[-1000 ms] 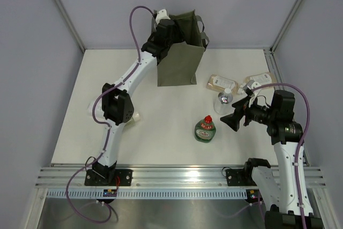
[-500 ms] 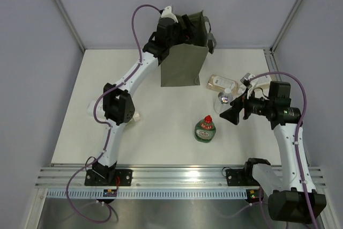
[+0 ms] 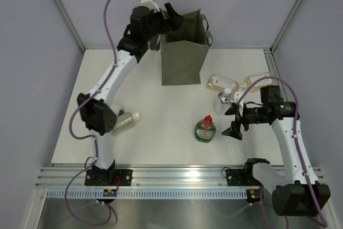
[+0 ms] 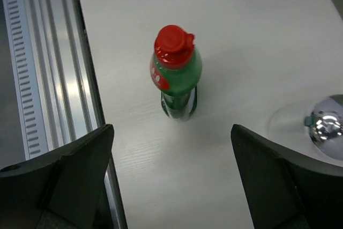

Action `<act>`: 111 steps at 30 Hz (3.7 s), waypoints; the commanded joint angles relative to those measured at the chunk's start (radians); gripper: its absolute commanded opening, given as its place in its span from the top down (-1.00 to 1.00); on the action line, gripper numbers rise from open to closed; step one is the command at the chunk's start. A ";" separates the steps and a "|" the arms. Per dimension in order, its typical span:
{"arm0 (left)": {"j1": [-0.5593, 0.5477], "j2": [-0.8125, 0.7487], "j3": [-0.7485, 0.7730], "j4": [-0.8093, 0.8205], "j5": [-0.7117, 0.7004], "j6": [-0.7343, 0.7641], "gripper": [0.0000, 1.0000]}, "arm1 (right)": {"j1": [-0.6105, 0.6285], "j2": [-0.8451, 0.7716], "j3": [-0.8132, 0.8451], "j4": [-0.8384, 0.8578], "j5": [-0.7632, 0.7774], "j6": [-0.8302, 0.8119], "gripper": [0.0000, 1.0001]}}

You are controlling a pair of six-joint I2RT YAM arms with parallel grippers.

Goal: Place the personal care products into the canvas bag

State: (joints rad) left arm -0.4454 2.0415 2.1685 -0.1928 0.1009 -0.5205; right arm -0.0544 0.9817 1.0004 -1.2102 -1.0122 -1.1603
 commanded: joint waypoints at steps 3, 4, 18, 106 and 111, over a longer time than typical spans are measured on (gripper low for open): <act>0.025 -0.392 -0.182 -0.006 0.048 0.125 -0.98 | 0.204 -0.008 -0.114 0.108 0.157 -0.132 -0.99; 0.027 -0.435 -0.269 -0.046 0.049 0.138 -0.98 | 0.229 -0.012 -0.146 0.145 0.171 -0.107 -0.99; 0.030 -1.328 -1.242 -0.261 -0.135 0.113 -0.98 | 0.424 0.112 -0.212 0.544 0.199 0.181 -0.96; 0.017 -0.837 -1.028 -0.829 -0.339 0.232 -0.98 | 0.294 0.950 1.377 0.477 0.253 0.846 -0.99; 0.011 -0.750 -1.000 -0.832 -0.360 0.368 -0.98 | 0.226 0.745 1.198 0.437 0.159 0.844 -0.99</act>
State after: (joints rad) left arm -0.4290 1.2575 1.1442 -1.0008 -0.2607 -0.3073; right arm 0.1993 1.8809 2.2730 -0.7231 -0.7483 -0.2886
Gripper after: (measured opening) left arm 0.984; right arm 0.993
